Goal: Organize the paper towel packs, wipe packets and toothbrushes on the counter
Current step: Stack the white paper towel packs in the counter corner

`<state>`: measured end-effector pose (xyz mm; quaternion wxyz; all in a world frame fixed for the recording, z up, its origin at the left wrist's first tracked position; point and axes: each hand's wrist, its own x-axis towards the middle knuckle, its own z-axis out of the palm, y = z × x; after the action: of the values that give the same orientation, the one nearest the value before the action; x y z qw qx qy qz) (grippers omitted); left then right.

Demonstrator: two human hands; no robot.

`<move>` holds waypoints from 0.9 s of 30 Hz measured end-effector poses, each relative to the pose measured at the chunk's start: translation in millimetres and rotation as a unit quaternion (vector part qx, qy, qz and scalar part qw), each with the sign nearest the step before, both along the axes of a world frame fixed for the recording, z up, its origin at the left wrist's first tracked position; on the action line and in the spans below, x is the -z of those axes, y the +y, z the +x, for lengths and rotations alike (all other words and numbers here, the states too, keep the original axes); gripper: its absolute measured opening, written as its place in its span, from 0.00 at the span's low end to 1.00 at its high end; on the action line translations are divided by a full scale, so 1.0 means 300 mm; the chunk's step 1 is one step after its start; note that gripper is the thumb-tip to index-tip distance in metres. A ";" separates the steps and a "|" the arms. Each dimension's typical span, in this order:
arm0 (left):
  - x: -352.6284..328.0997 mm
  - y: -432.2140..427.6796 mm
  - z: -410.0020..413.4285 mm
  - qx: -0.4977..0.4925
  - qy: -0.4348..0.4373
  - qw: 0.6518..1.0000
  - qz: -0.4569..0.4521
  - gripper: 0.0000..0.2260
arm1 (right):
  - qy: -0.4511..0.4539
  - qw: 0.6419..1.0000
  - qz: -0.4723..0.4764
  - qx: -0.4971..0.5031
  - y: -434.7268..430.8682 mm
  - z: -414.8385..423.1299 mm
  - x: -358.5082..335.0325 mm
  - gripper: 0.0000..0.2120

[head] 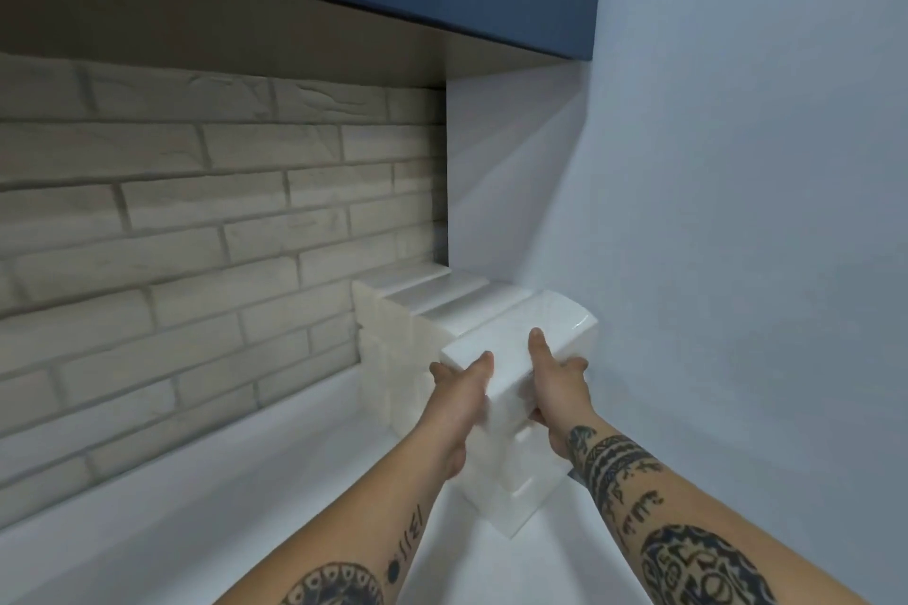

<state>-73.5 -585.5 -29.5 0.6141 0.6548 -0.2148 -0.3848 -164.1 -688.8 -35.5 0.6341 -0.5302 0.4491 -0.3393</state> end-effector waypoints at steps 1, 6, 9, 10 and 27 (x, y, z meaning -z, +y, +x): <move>0.003 -0.011 -0.005 0.014 -0.002 1.000 0.004 0.46 | 0.015 1.000 0.006 -0.012 -0.016 0.007 0.009 0.67; 0.045 -0.068 -0.014 0.028 -0.039 0.998 0.040 0.48 | 0.086 0.993 -0.077 0.002 -0.047 0.039 0.042 0.49; 0.064 -0.101 -0.014 0.018 -0.075 0.997 0.032 0.48 | 0.080 0.989 -0.127 0.014 -0.073 0.048 0.057 0.48; 0.072 -0.112 -0.015 0.012 -0.091 0.995 0.029 0.48 | 0.081 0.986 -0.147 0.010 -0.086 0.048 0.066 0.48; 0.064 -0.105 0.009 0.070 -0.154 0.981 0.091 0.48 | 0.125 0.978 -0.158 -0.056 -0.172 0.070 0.085 0.44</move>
<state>-70.8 -617.0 -48.9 0.4830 0.7424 -0.3164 -0.3397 -143.1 -740.4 -61.0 0.4991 -0.6866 0.4349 -0.3005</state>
